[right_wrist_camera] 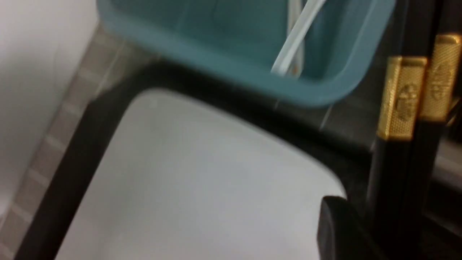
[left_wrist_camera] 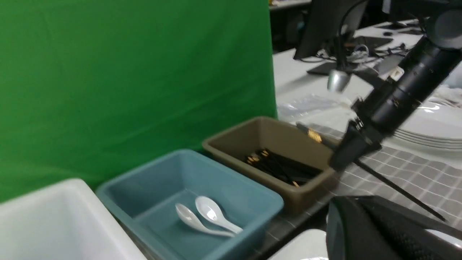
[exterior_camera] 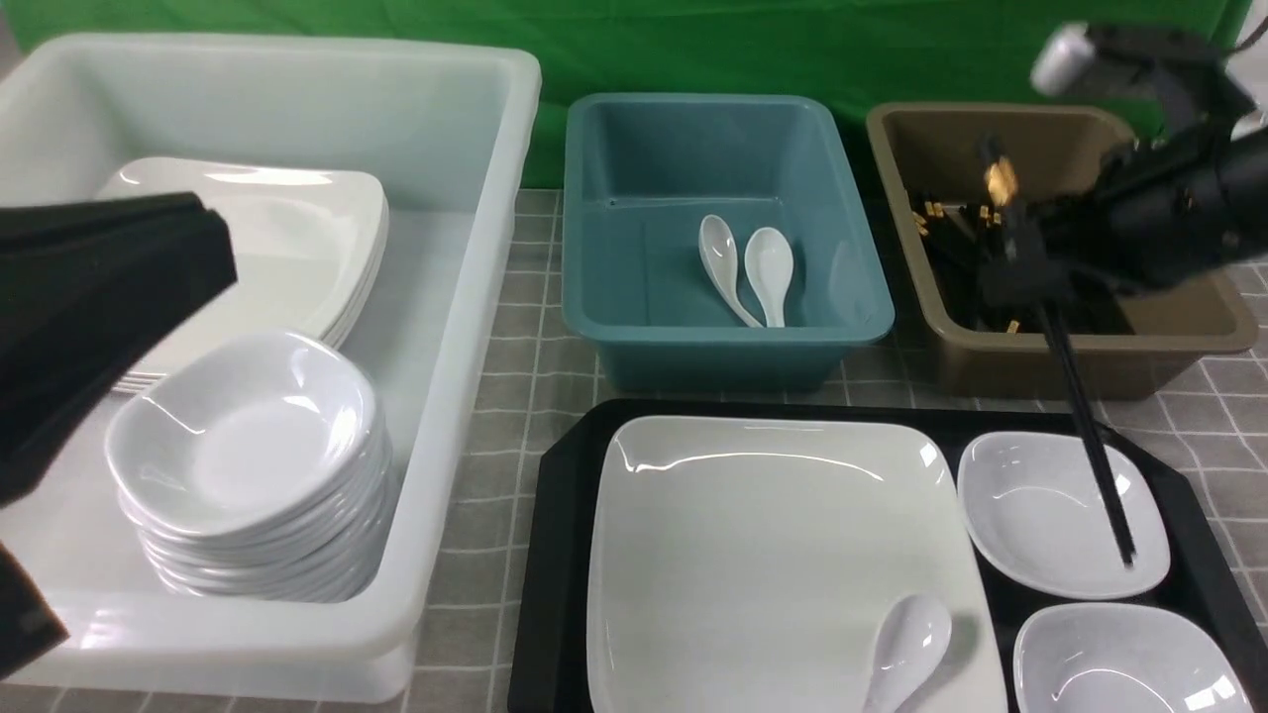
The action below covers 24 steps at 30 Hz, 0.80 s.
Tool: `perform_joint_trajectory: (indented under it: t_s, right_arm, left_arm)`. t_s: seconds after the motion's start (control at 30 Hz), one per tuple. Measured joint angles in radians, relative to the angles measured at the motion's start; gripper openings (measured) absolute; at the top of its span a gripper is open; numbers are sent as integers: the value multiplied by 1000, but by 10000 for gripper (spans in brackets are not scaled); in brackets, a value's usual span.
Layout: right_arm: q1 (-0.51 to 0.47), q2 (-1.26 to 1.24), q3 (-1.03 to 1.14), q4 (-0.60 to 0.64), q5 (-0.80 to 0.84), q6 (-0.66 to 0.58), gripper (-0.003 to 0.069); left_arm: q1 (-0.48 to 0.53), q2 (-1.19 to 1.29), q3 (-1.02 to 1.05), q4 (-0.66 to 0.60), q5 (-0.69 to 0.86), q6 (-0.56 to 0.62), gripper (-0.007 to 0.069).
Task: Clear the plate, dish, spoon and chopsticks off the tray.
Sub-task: Use the right arm to put the chopsticks into the small storage box on the right
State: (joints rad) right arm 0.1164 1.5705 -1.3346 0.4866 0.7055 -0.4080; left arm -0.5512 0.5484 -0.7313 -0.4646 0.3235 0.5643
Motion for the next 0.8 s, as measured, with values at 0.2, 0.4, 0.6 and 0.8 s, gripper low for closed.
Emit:
perform_joint_trajectory:
  t_s: [0.2, 0.4, 0.6, 0.8]
  right_arm:
    - [-112, 284, -354, 113, -78, 38, 131]
    - [-161, 543, -642, 88, -101, 74, 131]
    - [-164, 615, -688, -23, -110, 109, 293]
    - [-164, 548, -692, -159, 8, 188, 423]
  left_arm:
    - [0, 2, 0, 0, -48, 38, 9]
    - [0, 2, 0, 0, -49, 43, 9]
    - [0, 2, 0, 2, -46, 43, 9]
    - [0, 2, 0, 3, -38, 43, 9]
